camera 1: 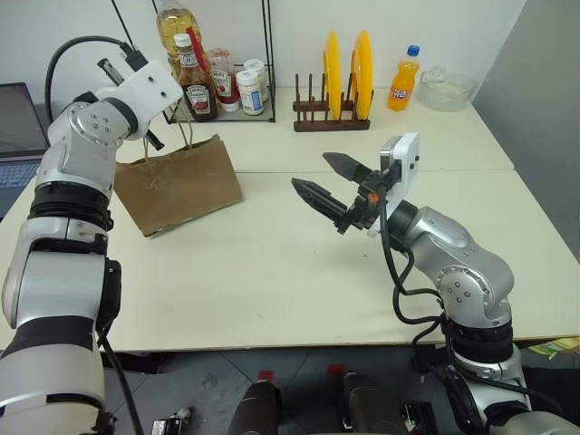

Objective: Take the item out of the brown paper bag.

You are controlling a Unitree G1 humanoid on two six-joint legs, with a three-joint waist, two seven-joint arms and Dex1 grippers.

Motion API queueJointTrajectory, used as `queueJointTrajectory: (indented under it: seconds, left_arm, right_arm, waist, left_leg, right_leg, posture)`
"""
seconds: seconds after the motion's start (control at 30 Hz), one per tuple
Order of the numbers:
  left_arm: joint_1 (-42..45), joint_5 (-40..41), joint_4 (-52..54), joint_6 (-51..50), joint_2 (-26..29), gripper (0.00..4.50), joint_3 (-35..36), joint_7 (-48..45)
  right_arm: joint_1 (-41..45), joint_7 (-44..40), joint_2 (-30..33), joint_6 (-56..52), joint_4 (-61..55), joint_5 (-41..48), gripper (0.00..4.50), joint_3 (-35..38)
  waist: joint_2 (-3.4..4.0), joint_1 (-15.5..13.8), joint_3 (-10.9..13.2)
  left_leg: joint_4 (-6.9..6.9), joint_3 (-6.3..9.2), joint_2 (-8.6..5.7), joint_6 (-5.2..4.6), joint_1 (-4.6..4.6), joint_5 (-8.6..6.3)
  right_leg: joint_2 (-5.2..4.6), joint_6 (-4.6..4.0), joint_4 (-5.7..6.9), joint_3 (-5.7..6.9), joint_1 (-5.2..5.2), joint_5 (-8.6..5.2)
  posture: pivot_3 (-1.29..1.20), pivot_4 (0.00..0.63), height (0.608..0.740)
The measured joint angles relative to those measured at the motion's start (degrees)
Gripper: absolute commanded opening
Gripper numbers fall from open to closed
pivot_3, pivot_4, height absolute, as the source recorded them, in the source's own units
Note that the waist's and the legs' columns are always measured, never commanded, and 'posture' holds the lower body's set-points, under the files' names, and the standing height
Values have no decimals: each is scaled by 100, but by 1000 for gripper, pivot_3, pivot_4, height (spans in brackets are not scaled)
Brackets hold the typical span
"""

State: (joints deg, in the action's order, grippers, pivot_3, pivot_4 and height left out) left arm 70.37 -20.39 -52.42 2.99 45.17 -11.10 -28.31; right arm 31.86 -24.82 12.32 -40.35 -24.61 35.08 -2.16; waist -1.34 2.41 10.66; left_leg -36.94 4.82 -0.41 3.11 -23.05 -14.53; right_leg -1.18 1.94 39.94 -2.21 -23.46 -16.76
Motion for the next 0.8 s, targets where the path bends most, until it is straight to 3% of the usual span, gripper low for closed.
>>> queueJointTrajectory:
  seconds: [0.37,0.8]
  left_arm:
    - [265,48,752,18,-428,23,0,-509]
    - [976,107,-819,1377,-1528,23,-34,-599]
  right_arm:
    - [-516,170,328,-22,-536,-11,4500,85]
    - [-777,560,537,-39,-834,-8,4500,259]
  waist:
    - [-1,-6,1]
    - [-4,6,2]
  left_leg:
    - [-1,1,-2,0,-2,0]
    - [-3,-6,-6,0,-1,0]
  right_leg:
    - [3,0,0,1,0,0]
    - [4,0,2,-3,0,0]
  posture:
    - [0,150,740]
    - [0,150,740]
